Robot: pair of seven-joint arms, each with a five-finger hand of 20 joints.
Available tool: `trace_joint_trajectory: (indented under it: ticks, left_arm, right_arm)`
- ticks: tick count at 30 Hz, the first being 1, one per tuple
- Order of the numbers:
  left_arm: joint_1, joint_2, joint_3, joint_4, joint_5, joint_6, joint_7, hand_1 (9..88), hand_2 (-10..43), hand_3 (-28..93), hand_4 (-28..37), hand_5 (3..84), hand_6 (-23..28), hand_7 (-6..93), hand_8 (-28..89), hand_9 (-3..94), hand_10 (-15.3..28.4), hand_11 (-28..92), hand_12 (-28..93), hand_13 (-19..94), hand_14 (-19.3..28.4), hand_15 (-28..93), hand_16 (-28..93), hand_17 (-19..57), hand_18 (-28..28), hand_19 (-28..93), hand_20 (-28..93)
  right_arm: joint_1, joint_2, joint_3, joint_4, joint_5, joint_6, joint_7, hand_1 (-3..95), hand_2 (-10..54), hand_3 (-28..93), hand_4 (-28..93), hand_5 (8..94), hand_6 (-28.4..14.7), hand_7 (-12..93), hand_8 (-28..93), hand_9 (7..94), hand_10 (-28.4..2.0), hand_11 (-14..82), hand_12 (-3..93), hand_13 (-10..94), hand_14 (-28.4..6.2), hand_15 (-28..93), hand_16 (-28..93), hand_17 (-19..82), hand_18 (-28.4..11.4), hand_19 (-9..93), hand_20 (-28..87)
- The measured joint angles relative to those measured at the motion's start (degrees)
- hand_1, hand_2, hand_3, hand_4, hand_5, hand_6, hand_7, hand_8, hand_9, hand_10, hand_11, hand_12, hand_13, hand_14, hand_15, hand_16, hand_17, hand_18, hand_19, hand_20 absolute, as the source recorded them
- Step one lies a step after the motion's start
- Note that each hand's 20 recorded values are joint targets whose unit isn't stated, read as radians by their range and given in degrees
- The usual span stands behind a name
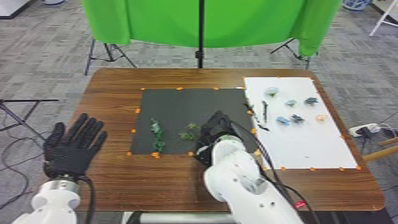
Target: Arrange flowers
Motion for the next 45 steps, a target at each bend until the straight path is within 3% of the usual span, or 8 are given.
trace_joint_trajectory:
  ticks: [9, 17, 26, 31, 33, 38, 42, 45]
  left_arm:
    - [-0.9, 0.21, 1.41, 0.45, 0.02, 0.02, -0.65, 23.1, 18.4, 74, -28.3, 45.1, 8.4, 13.0, -10, 38.3, 14.1, 22, 10, 31, 12.6, 26, -5, -5.1, 12.8, 35, 13]
    - [0.0, -0.1, 0.87, 0.41, -0.19, -0.04, 0.38, 23.1, 18.5, 74, -28.3, 45.1, 8.5, 13.1, -10, 38.4, 14.1, 22, 10, 31, 12.6, 26, -5, -5.1, 12.8, 35, 13]
    - [0.2, -0.31, 0.99, 0.46, -0.25, -0.02, 0.49, 23.1, 18.6, 74, -28.3, 45.1, 8.5, 13.1, -10, 38.4, 14.1, 22, 10, 31, 12.6, 26, -5, -5.1, 12.7, 35, 13]
    - [0.1, -0.58, 1.0, 0.47, -0.34, -0.02, 0.56, 23.1, 18.9, 74, -28.3, 45.2, 8.5, 13.1, -10, 38.5, 14.1, 22, 10, 31, 12.6, 26, -5, -5.2, 12.8, 35, 13]
    - [0.2, -0.92, 0.99, 0.47, -1.07, -0.13, 0.65, 23.4, 19.5, 76, -28.3, 45.3, 8.5, 13.2, -10, 38.6, 14.2, 22, 10, 31, 12.6, 26, -5, -5.2, 12.8, 35, 13]
    - [0.5, -1.94, 0.81, 0.44, -5.35, -1.29, 0.84, 24.0, 19.7, 76, -28.3, 45.5, 8.4, 13.3, -10, 38.7, 14.2, 22, 10, 32, 12.7, 27, -5, -5.2, 12.9, 35, 13]
    - [0.6, -2.54, 0.78, 0.43, -5.58, -1.56, 0.8, 24.1, 19.7, 76, -28.3, 45.5, 8.4, 13.2, -10, 38.8, 14.2, 22, 10, 32, 12.7, 27, -5, -5.2, 12.9, 36, 13]
    - [0.7, -2.73, 0.52, 0.38, -5.57, -1.72, 0.78, 24.1, 19.6, 75, -28.3, 45.5, 8.4, 13.2, -10, 38.9, 14.1, 22, 10, 32, 12.7, 27, -5, -5.2, 12.9, 36, 13]
  right_arm:
    - [2.2, -3.7, -0.2, 1.3, 4.6, 3.7, 4.3, 44.6, -8.4, 79, -25, 75.8, -7.0, 15, 1, 75.6, -19.9, 34.9, 23.2, 61, -19.8, 77, 29, 30, -28.4, 88, 42]
    - [1.7, -2.2, -0.2, -2.5, 10.7, 0.4, 4.3, 40.2, -5.3, 81, -23, 74.1, -7.8, 11, -10, 75.8, -20.4, 29.2, 20.9, 60, -20.1, 76, 29, 30, -28.4, 88, 41]
    - [0.5, -1.6, -0.2, -4.0, 10.8, 0.1, 4.2, 39.9, -4.8, 81, -22, 72.6, -9.0, 8, -10, 75.6, -20.8, 24.8, 19.0, 60, -20.0, 75, 28, 30, -28.4, 88, 41]
    - [0.3, -1.6, 0.2, -4.7, 11.6, 0.0, 3.5, 39.6, -4.6, 81, -22, 70.3, -7.3, 9, -10, 73.5, -20.2, 19.4, 16.9, 61, -19.4, 73, 27, 31, -28.4, 88, 38]
    - [0.3, -1.3, 0.5, -5.1, 11.7, 0.0, 3.1, 39.6, -4.6, 81, -22, 69.1, -6.7, 8, -10, 71.7, -20.0, 15.5, 15.3, 63, -19.4, 69, 24, 32, -28.4, 89, 37]
    - [-0.2, 0.1, 3.7, -7.7, 12.4, -1.8, 2.6, 38.1, -4.3, 79, -22, 65.0, -7.0, 6, -10, 65.0, -19.7, 10.0, 12.5, 65, -19.5, 59, 22, 33, -28.4, 91, 34]
    - [-1.1, 1.5, 9.3, -10.4, 13.6, -8.3, 1.1, 38.0, -5.1, 79, -22, 64.2, -6.9, 7, -10, 62.9, -19.1, 10.2, 12.7, 61, -18.8, 59, 22, 30, -27.1, 89, 33]
    - [-1.8, 3.3, 12.7, -10.6, 8.4, -10.4, -5.6, 39.5, -7.7, 77, -23, 64.3, -5.7, 8, -10, 63.4, -17.8, 9.9, 13.2, 60, -17.9, 58, 22, 27, -26.5, 87, 34]
